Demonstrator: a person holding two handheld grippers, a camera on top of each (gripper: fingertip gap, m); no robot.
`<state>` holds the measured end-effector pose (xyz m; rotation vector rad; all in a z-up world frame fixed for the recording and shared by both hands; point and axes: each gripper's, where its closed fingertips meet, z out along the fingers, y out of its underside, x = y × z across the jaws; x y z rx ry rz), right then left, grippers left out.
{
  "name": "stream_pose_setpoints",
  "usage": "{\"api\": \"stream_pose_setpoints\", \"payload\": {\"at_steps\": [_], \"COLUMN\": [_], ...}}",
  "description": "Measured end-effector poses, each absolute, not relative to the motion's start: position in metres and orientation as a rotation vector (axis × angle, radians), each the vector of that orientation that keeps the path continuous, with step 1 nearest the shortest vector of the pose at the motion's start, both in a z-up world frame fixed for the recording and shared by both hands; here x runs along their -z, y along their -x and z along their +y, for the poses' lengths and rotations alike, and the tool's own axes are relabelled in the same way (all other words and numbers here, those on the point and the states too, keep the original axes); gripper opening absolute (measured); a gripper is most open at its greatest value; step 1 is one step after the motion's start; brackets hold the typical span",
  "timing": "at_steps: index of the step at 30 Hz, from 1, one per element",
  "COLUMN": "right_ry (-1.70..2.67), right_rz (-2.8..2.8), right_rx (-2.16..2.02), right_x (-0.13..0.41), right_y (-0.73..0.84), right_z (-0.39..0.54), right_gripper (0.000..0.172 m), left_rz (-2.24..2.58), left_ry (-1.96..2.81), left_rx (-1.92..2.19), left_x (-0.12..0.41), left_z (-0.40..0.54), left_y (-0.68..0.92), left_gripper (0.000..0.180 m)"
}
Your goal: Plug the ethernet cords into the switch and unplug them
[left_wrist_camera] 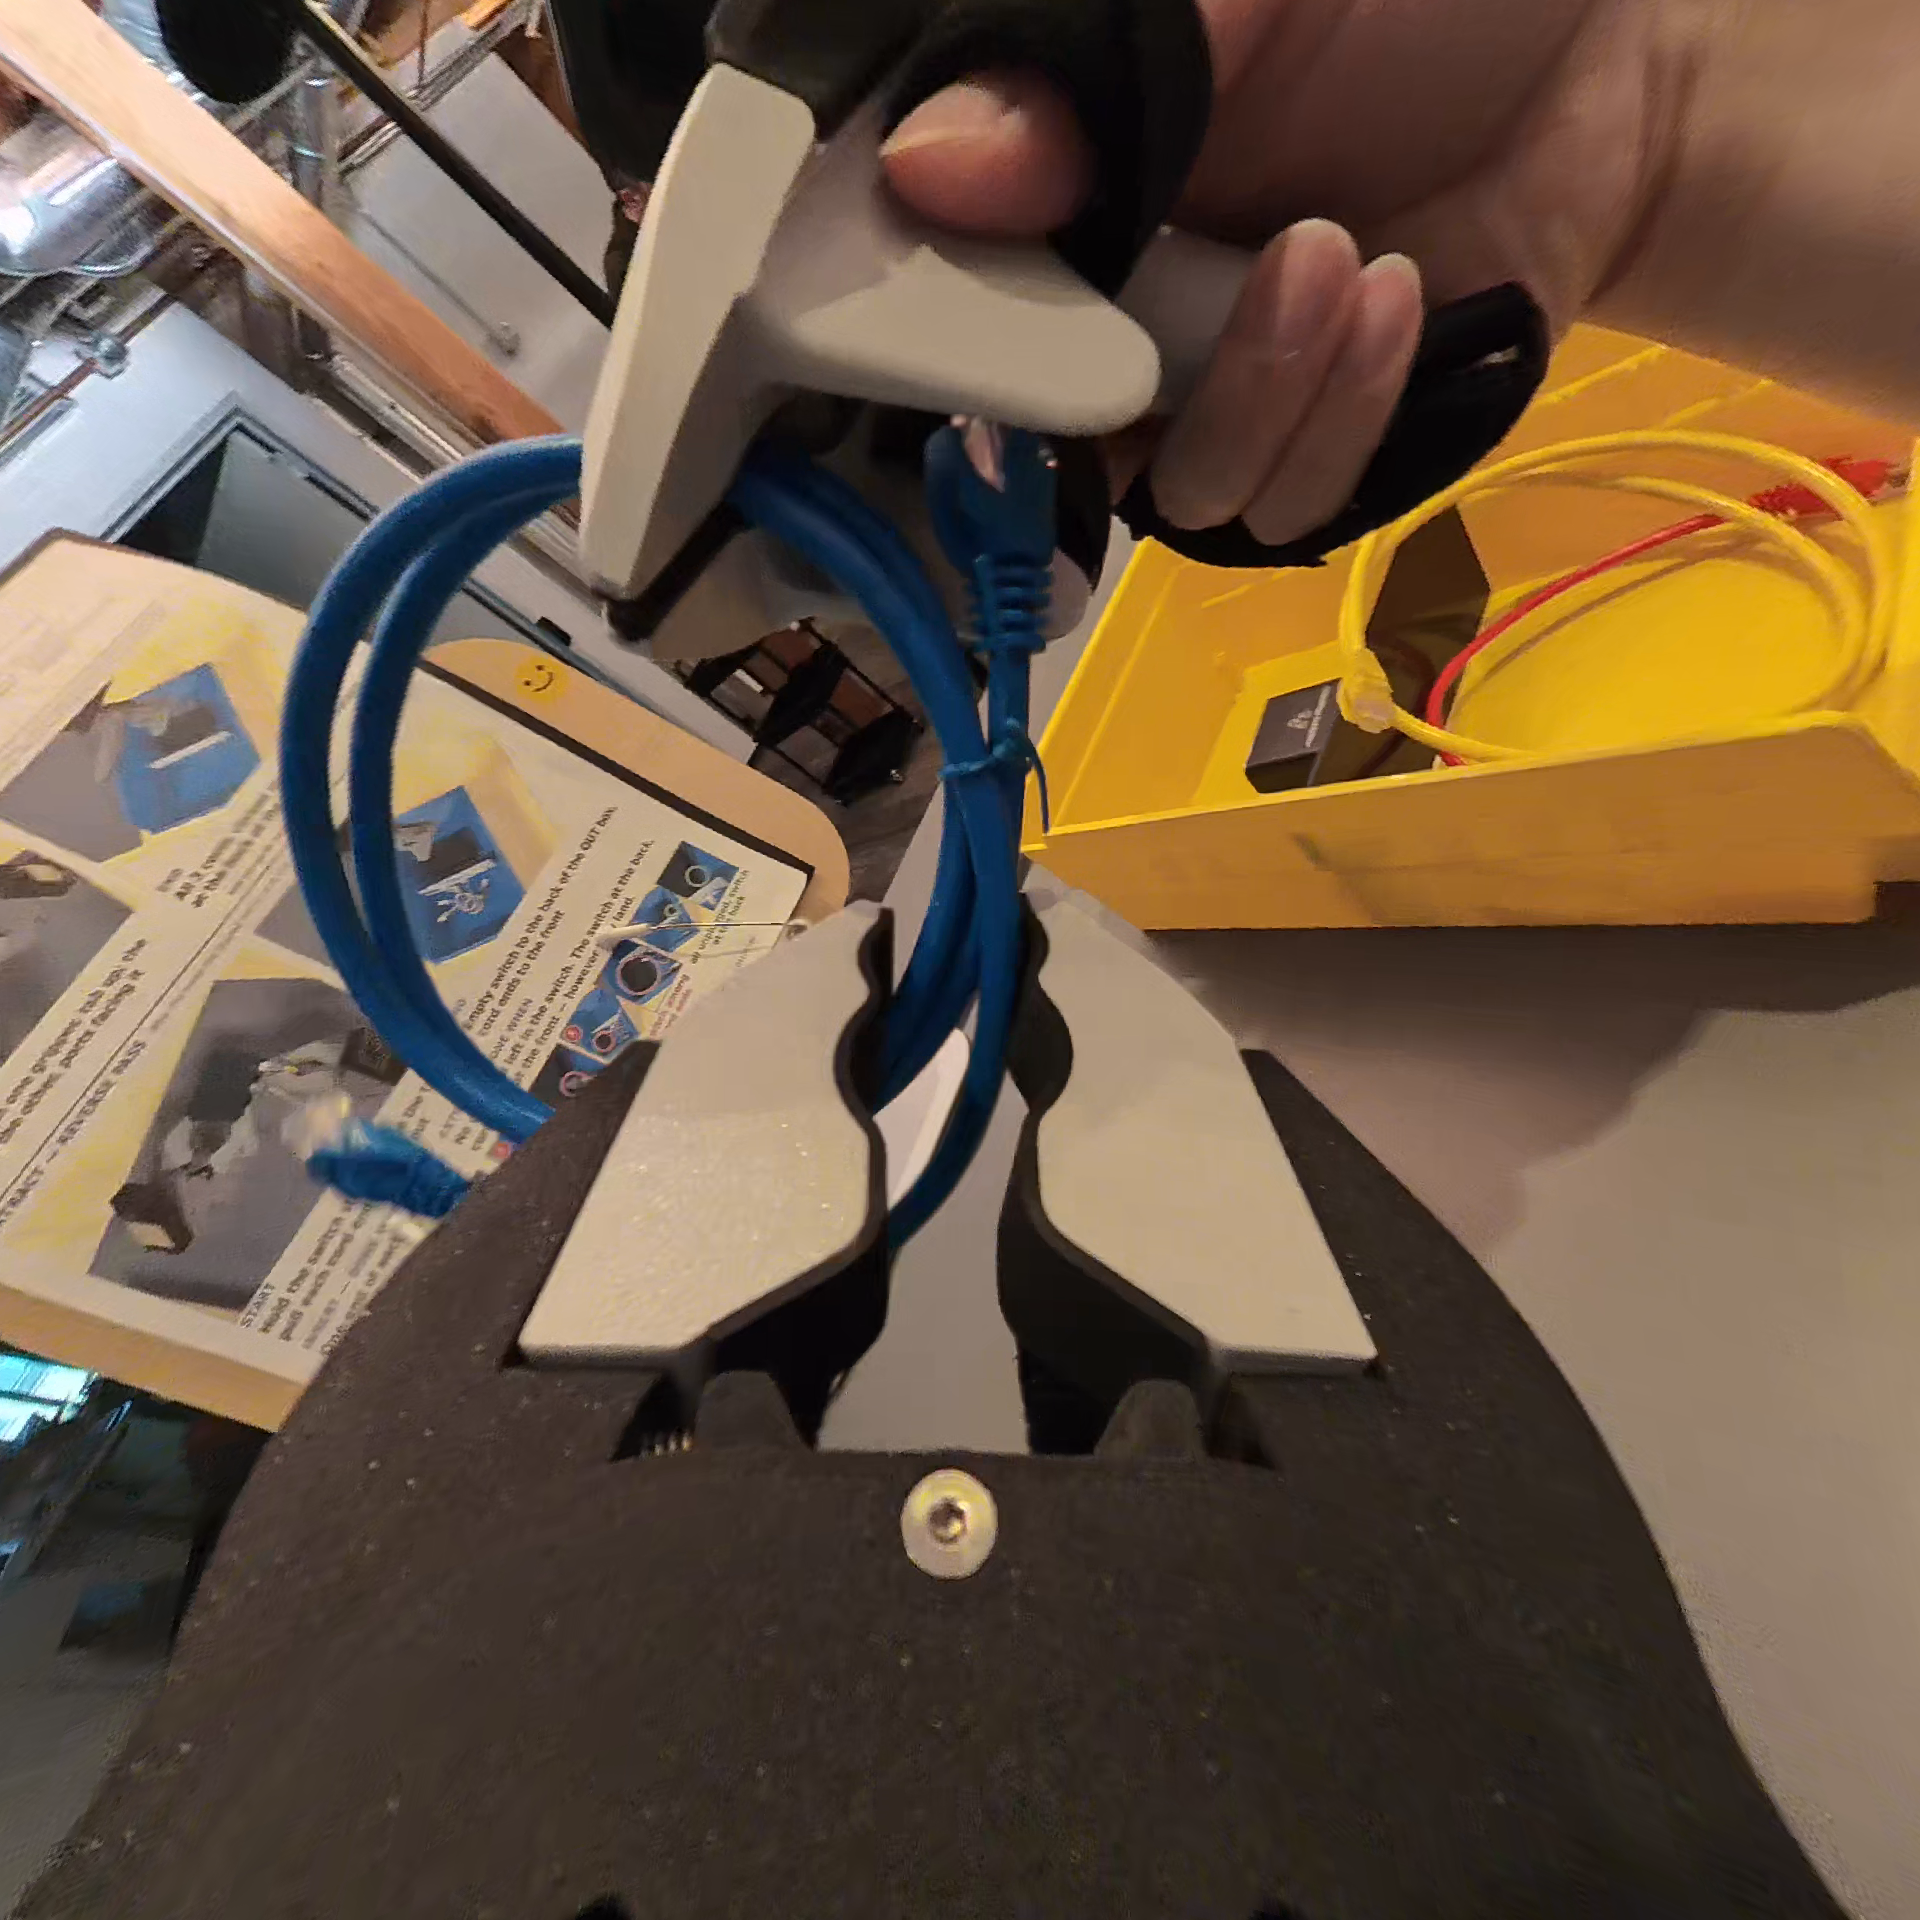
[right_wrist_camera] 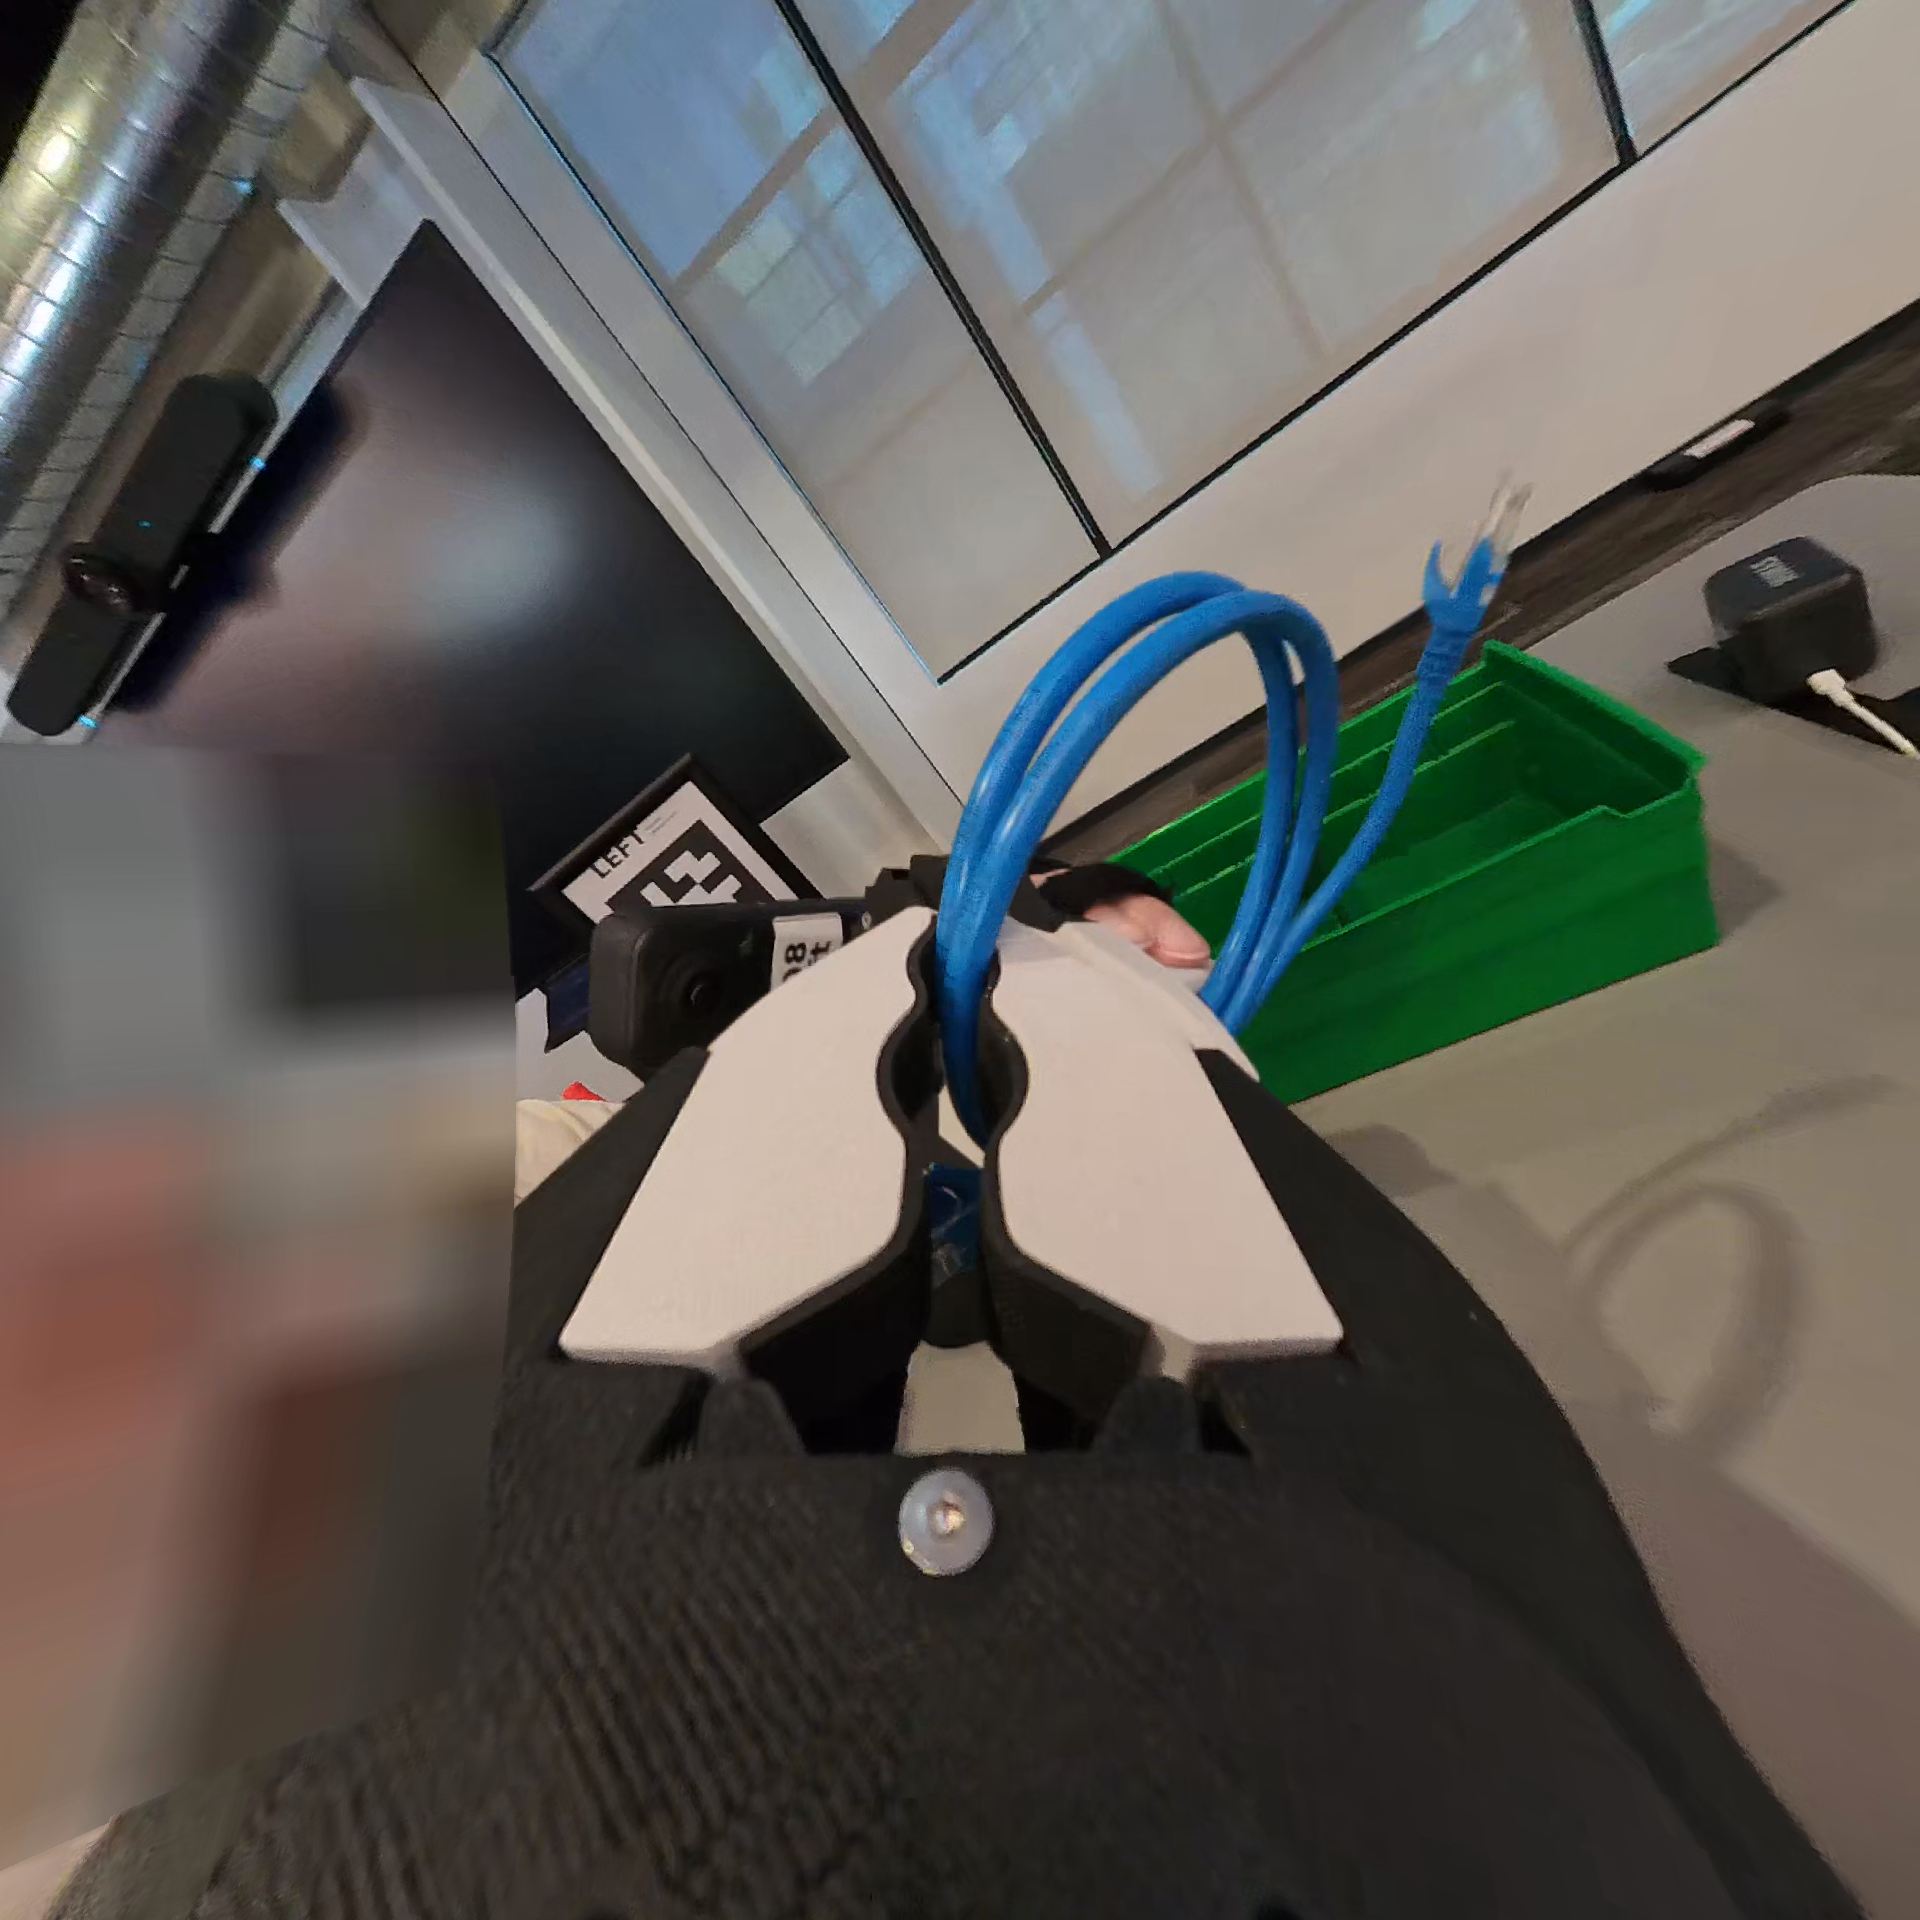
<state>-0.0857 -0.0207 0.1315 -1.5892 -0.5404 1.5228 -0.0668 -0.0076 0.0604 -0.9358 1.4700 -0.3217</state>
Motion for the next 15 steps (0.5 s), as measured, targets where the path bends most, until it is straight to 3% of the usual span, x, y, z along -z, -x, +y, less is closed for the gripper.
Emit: {"api": "stream_pose_setpoints", "payload": {"at_steps": [3, 9, 15], "right_ry": [1.604, 1.518, 1.249], "right_rz": [-0.572, -0.585, -0.534], "right_rx": [-1.471, -0.988, -0.517], "right_x": [-0.126, -0.138, -0.190], "right_y": [0.086, 0.065, 0.042], "right_z": [-0.018, -0.001, -0.020], "right_gripper": [0.005, 0.036, 0.035], "left_rz": [1.526, 1.511, 1.401], "left_ry": [0.930, 0.993, 1.110], "left_rx": [0.290, 0.406, 0.656], "left_x": [-0.054, -0.066, -0.093], "left_z": [-0.008, -0.015, -0.012], "left_y": [0.068, 0.072, 0.090], "left_gripper": [0.015, 0.012, 0.011]}}
